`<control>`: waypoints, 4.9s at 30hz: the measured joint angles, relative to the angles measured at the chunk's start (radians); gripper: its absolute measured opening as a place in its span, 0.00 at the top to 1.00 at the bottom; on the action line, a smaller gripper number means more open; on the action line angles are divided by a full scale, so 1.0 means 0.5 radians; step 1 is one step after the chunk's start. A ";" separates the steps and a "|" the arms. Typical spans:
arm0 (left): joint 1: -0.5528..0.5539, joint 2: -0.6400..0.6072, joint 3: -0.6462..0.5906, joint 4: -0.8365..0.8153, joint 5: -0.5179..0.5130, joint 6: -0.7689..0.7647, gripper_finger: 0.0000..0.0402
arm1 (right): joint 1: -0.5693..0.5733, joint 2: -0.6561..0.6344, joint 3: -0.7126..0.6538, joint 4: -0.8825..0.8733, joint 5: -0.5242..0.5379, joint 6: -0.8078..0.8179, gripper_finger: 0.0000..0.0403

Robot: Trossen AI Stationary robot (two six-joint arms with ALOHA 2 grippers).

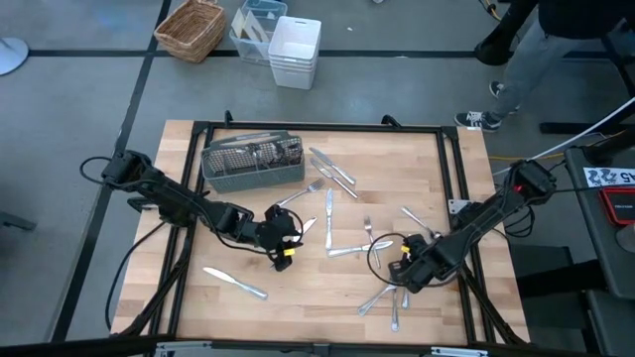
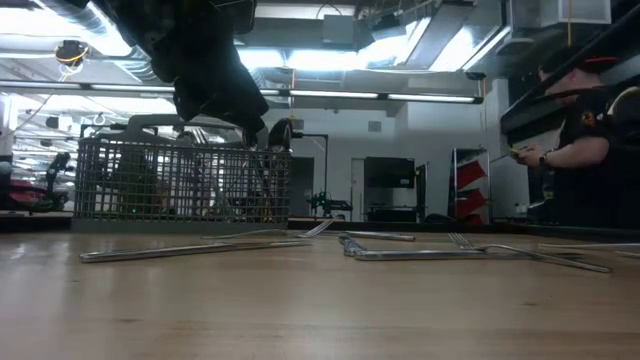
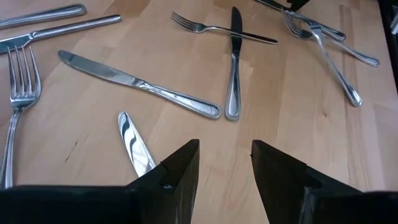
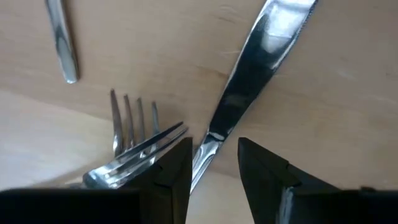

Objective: Sort silverware
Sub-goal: Put the silver table knife into the silverware rack

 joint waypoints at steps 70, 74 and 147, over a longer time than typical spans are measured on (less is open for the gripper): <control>-0.167 -0.392 -0.006 -0.725 -0.221 -0.393 0.66 | -0.002 -0.231 -0.005 -0.121 0.703 -0.349 0.88; -0.278 -0.459 -0.007 -0.847 -0.382 -0.555 0.66 | -0.002 -0.327 -0.005 -0.117 0.902 -0.437 0.88; -1.263 -0.485 -0.240 -1.193 -1.244 -1.706 0.66 | -1.813 1.923 2.433 2.465 -0.094 -4.588 0.88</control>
